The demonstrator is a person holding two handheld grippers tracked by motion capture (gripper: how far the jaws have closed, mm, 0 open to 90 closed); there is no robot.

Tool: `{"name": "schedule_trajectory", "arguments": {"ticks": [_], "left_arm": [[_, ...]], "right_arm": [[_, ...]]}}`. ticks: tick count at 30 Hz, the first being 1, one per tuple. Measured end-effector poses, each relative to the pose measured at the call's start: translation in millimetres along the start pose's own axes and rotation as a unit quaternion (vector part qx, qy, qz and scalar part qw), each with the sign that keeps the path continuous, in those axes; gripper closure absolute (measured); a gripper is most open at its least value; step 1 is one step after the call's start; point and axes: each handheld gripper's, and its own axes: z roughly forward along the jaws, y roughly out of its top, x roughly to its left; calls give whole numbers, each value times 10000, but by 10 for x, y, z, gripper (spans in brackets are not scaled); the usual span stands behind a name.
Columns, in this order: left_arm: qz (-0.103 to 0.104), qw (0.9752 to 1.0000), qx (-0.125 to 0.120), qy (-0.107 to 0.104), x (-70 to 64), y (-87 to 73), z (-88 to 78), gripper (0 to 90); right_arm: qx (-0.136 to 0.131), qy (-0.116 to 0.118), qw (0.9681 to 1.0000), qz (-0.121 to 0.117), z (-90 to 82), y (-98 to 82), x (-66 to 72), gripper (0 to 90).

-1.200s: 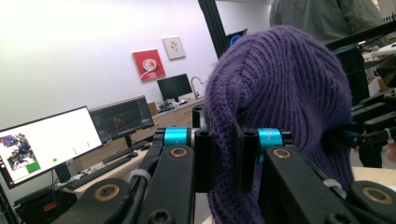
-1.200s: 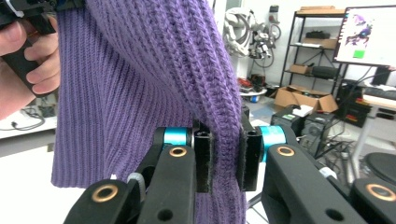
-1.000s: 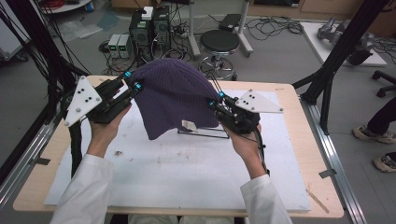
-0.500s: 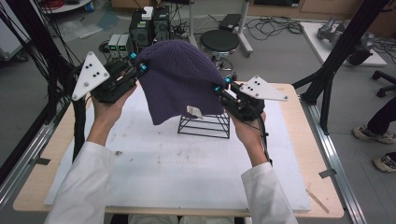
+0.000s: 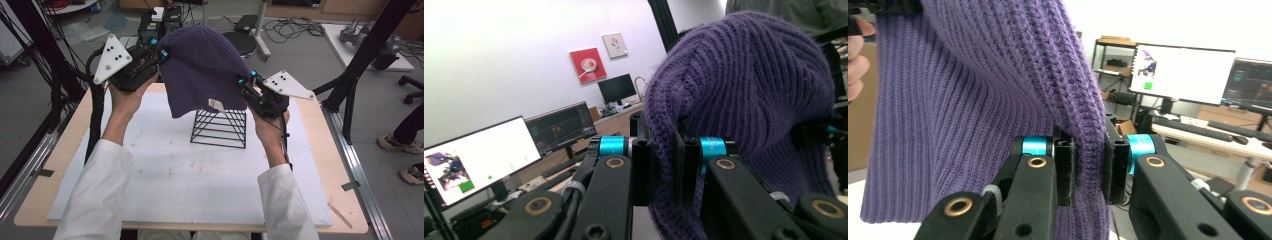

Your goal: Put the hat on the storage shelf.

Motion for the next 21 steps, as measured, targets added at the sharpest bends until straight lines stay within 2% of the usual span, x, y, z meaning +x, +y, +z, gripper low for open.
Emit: {"name": "schedule_trajectory", "arguments": {"ticks": [8, 14, 21], "left_arm": [[-72, 9999, 68, -24, -53, -103, 142, 819], [236, 9994, 176, 172, -60, -104, 214, 816], [342, 9981, 341, 373, -102, -197, 343, 815]], "right_arm": [[99, -216, 9996, 133, 1, -33, -129, 804], [147, -348, 9992, 89, 56, -63, -137, 801], [342, -707, 9969, -7, 161, -134, -140, 798]]}}
